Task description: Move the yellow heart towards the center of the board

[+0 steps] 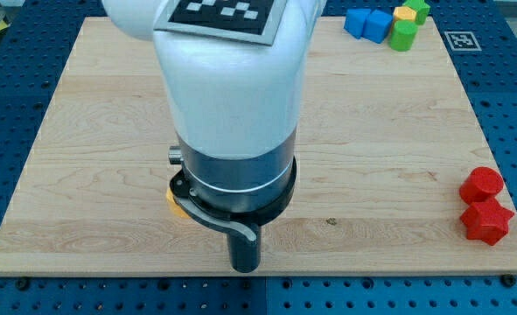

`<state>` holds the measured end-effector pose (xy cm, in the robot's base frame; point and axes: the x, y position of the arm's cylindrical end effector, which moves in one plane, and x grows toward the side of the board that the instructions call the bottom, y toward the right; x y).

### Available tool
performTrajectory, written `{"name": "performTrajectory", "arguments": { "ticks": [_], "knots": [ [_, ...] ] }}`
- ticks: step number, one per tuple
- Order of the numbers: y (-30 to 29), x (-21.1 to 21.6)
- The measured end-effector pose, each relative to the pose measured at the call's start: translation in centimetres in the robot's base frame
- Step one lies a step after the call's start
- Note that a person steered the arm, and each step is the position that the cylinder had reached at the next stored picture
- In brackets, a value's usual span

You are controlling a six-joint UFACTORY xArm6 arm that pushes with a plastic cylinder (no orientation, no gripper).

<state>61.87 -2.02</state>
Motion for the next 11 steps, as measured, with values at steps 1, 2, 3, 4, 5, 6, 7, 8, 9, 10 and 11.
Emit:
{"name": "performTrajectory", "arguments": {
  "ticks": [1,2,3,4,5,6,7,8,9,10,11],
  "knots": [
    [-0.1,0.0],
    [-5.8,0.0],
    [-10.0,-3.3],
    [-10.4,-6.8],
    [-6.1,-7.3],
    [-1.3,-4.8],
    [-1.3,-5.9],
    [-1.9,-9.1],
    [-1.9,-9.1],
    [-1.9,-11.1],
    [-1.9,-11.4]
  ]
}}
